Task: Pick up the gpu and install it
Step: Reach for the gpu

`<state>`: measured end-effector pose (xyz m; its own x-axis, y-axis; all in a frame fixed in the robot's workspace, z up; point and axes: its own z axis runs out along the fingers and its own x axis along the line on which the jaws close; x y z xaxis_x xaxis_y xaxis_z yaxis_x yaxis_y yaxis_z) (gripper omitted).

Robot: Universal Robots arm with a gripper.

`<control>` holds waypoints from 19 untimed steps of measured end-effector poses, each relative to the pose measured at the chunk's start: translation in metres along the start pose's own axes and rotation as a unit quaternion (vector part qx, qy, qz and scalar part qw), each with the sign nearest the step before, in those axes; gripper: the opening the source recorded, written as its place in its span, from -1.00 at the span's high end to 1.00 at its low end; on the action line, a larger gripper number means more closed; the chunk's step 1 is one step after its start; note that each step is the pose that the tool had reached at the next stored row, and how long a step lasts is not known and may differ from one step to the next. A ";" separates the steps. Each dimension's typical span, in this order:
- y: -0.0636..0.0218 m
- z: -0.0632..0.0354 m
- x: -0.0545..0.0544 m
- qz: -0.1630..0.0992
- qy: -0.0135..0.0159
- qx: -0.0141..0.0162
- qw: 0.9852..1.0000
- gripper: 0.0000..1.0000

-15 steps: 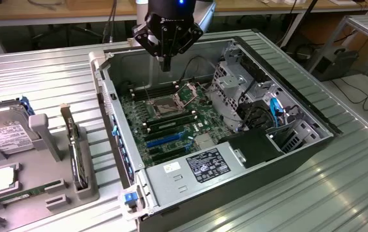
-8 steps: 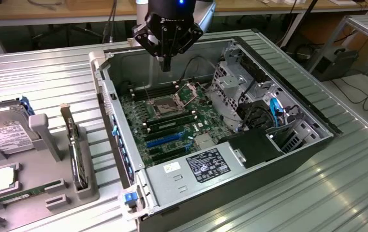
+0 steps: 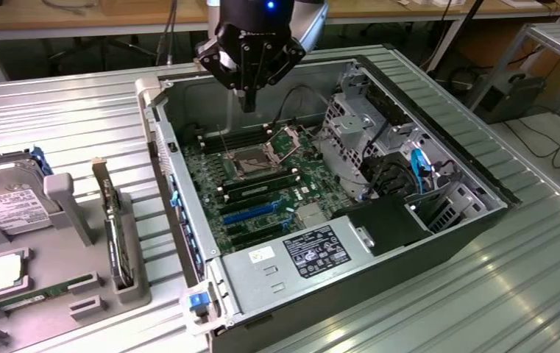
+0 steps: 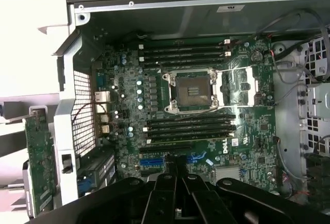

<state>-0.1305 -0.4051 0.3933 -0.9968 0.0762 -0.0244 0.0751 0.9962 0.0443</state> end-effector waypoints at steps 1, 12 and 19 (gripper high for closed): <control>-0.0028 -0.0002 0.003 0.000 0.000 0.000 1.000 0.79; -0.0257 -0.0020 0.046 0.000 0.000 0.000 1.000 0.79; -0.0349 -0.0007 0.081 0.000 0.000 0.000 1.000 0.79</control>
<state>-0.2134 -0.4338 0.3905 -0.9968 0.0761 -0.0246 0.0750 0.9962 0.0440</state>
